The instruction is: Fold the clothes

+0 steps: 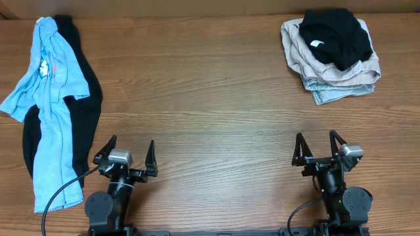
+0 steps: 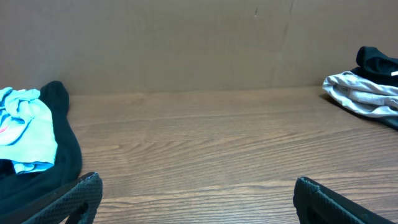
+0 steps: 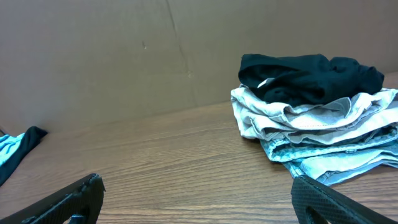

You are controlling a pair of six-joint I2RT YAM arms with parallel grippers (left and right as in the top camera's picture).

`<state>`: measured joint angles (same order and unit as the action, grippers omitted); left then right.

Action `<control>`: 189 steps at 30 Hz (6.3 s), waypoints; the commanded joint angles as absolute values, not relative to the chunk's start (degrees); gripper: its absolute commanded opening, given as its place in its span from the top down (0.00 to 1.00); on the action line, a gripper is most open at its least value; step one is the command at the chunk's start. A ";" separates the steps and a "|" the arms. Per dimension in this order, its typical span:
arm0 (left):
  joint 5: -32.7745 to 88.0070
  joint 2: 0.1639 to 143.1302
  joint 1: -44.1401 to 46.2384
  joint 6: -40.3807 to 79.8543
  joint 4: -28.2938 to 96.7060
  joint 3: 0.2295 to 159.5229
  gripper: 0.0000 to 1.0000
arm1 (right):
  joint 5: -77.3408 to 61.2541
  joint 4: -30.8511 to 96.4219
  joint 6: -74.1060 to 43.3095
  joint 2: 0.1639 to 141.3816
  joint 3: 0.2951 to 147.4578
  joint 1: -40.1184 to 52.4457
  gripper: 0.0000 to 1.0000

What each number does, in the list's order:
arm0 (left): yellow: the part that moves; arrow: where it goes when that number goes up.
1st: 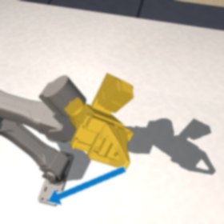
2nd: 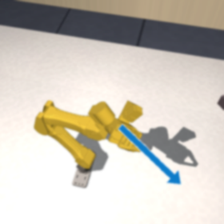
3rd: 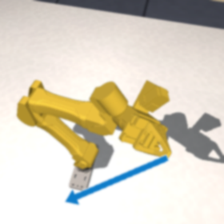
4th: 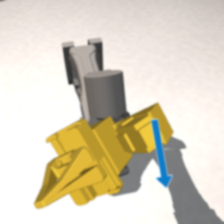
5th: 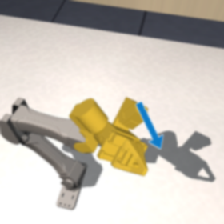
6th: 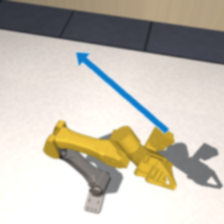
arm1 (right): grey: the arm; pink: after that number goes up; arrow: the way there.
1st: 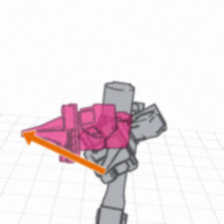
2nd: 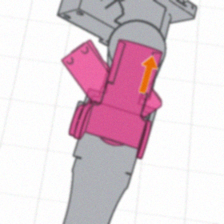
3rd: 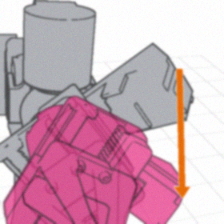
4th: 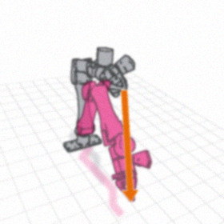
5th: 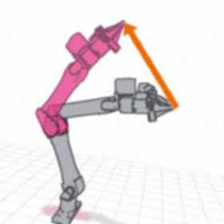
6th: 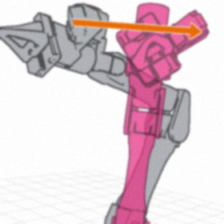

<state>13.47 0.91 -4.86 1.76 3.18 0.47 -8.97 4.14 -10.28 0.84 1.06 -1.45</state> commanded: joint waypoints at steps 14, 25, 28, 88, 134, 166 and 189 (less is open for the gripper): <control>12.93 0.27 -4.47 1.72 3.14 0.30 0.00 | -8.58 3.64 -10.31 0.16 0.47 -1.23 0.00; 12.93 0.27 -4.47 1.74 2.83 0.27 0.00 | -8.34 2.48 -10.28 0.16 0.47 -1.23 0.00; 12.93 0.27 -4.47 1.76 1.21 0.27 0.00 | -8.36 1.45 -10.28 0.16 0.47 -1.23 0.00; 3.86 101.03 -22.41 -8.99 31.86 88.90 0.00 | -34.15 34.61 -7.49 86.39 66.83 3.92 0.20; 4.08 123.00 -29.21 -10.24 22.44 89.17 0.80 | -24.01 33.69 -7.70 89.71 66.72 15.31 0.33; 17.12 101.27 -15.22 -2.07 45.41 119.09 0.96 | -25.10 35.86 -12.47 87.68 68.12 15.31 0.38; 17.39 82.91 5.89 6.20 33.26 119.77 0.96 | -20.69 52.27 -10.00 65.95 68.88 15.31 0.37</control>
